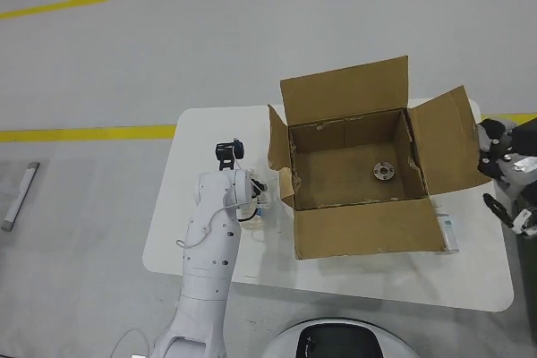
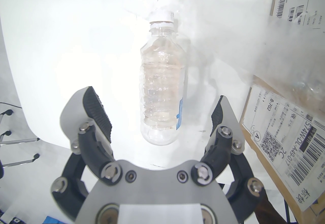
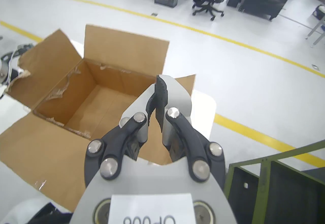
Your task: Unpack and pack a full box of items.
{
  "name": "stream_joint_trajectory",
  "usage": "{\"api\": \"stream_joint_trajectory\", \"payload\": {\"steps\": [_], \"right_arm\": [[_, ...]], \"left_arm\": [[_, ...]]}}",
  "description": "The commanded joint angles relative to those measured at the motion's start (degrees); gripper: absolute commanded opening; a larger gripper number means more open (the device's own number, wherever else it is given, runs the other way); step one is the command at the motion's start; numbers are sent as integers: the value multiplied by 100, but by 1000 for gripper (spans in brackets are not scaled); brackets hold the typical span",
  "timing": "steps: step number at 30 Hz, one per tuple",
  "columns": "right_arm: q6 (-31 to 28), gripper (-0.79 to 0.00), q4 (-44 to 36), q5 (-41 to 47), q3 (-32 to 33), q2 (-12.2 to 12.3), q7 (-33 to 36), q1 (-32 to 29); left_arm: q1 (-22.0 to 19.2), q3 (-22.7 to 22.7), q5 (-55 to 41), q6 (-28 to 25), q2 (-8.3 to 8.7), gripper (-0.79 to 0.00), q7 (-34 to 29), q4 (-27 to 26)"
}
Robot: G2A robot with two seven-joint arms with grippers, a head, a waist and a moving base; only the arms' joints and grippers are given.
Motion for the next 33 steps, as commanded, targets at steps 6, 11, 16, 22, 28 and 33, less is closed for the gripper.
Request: {"api": "stream_joint_trajectory", "payload": {"steps": [6,11,16,22,28,33], "right_arm": [[735,-785,182,-2054,-2131,-71,1329,861],[786,-785,229,-2194,-2308,-90,1440,1011],[786,-785,229,-2194,-2308,-90,1440,1011],[503,-785,596,-2429,-2506,-109,1378,1164],[440,-785,1716,-2609,-3458,-307,2342,2633],[441,-785,2781,-2773,-4479,-589,3286,3915]], "left_arm": [[0,0,0,0,0,0,0,0],[0,0,0,0,0,0,0,0],[0,0,0,0,0,0,0,0],[0,0,0,0,0,0,0,0],[0,0,0,0,0,0,0,0],[0,0,0,0,0,0,0,0]]}}
